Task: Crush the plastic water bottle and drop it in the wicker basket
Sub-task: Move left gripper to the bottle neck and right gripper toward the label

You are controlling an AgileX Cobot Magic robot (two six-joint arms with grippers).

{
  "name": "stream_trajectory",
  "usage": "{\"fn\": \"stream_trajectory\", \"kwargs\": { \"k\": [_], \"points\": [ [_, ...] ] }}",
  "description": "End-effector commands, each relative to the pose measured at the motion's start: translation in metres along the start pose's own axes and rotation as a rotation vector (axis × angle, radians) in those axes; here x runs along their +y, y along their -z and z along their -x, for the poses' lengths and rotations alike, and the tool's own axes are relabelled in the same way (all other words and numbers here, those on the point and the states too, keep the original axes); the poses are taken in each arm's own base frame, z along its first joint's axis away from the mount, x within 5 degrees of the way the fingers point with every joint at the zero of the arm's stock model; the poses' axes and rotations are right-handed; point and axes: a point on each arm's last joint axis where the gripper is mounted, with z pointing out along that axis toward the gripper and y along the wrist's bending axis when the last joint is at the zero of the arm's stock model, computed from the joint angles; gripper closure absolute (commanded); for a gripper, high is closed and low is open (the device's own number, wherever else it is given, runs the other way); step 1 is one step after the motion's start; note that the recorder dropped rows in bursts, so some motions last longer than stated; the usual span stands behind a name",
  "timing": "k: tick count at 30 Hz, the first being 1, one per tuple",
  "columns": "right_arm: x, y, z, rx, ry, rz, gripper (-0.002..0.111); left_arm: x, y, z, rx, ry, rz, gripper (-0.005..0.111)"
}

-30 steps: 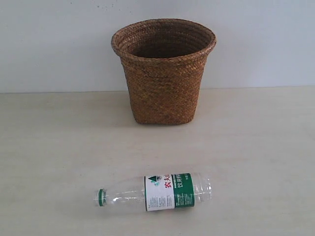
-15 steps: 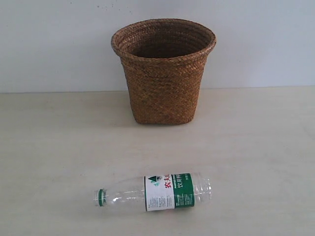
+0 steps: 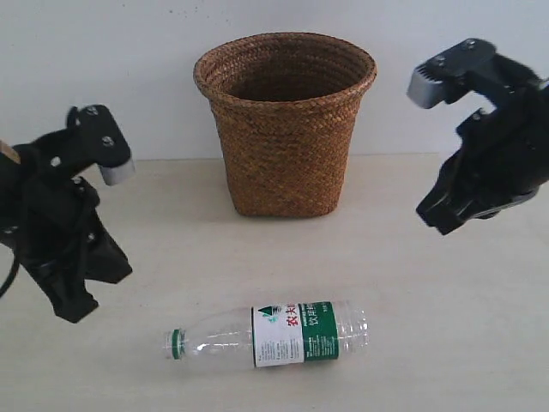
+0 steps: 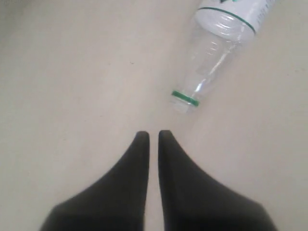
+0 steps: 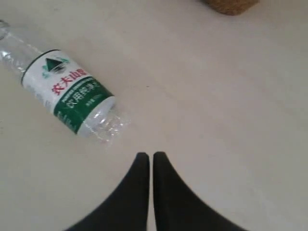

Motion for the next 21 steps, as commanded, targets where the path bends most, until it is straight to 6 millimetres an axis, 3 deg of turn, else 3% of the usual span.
{"fn": "stream_trajectory", "kwargs": {
  "k": [1, 5, 7, 16, 21],
  "points": [
    [0.006, -0.022, 0.014, 0.069, 0.034, 0.09, 0.108, -0.006, -0.024, 0.011, 0.061, -0.121, -0.124, 0.085],
    [0.008, -0.042, 0.02, 0.125, 0.052, 0.147, 0.108, -0.005, -0.046, 0.011, 0.084, -0.23, -0.186, 0.049],
    [0.007, -0.05, 0.021, 0.124, 0.043, 0.163, 0.108, -0.004, -0.058, 0.009, 0.101, -0.258, -0.204, 0.04],
    [0.003, -0.083, 0.017, 0.161, -0.006, 0.222, 0.108, 0.0, -0.105, 0.008, 0.074, -0.292, -0.24, 0.038],
    [0.002, -0.092, 0.017, 0.164, -0.025, 0.229, 0.108, 0.001, -0.111, 0.006, 0.073, -0.324, -0.243, 0.041]
  ]
}}
